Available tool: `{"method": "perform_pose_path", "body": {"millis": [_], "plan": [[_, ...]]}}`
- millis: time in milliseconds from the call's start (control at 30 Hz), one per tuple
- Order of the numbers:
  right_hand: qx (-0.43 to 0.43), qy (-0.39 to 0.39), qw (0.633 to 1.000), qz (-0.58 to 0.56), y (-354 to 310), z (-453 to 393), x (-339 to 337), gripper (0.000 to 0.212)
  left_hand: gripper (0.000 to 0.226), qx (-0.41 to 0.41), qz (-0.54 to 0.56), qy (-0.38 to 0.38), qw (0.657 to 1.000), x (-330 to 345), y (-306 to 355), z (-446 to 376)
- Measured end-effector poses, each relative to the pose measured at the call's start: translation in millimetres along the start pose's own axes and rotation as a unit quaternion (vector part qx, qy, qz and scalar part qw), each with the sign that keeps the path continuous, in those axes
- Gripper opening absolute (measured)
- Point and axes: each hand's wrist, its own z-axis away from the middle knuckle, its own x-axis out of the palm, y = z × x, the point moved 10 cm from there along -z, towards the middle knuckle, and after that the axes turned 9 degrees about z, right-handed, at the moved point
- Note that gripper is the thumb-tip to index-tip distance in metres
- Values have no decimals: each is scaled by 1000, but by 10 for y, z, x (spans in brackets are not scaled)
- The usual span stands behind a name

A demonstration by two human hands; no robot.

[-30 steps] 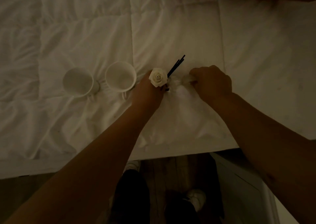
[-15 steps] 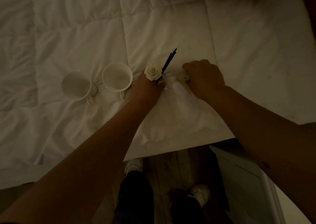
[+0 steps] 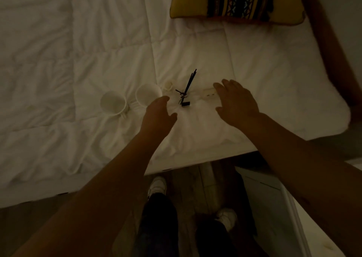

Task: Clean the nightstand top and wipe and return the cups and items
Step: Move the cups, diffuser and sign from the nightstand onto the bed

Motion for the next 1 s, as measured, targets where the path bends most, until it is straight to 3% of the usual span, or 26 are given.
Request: {"method": "perform_pose_path", "body": {"millis": [133, 267, 500, 767, 1000], "plan": [[-11, -7, 1000, -5, -142, 240, -245, 74, 53, 5, -3, 21, 1000, -371, -21, 306], [-48, 31, 998, -7, -500, 434, -786, 74, 56, 7, -17, 89, 996, -1062, 85, 775], [-209, 92, 973, 11, -1740, 1120, -1722, 72, 68, -34, -70, 199, 977, -2247, 200, 2010], [-424, 126, 896, 41, -3590, 2322, -2523, 76, 80, -187, -78, 302, 931, -3382, -277, 3939], [-609, 160, 773, 84, -5483, 3838, -2857, 78, 83, -314, -117, 397, 854, -4163, -895, 5895]]}}
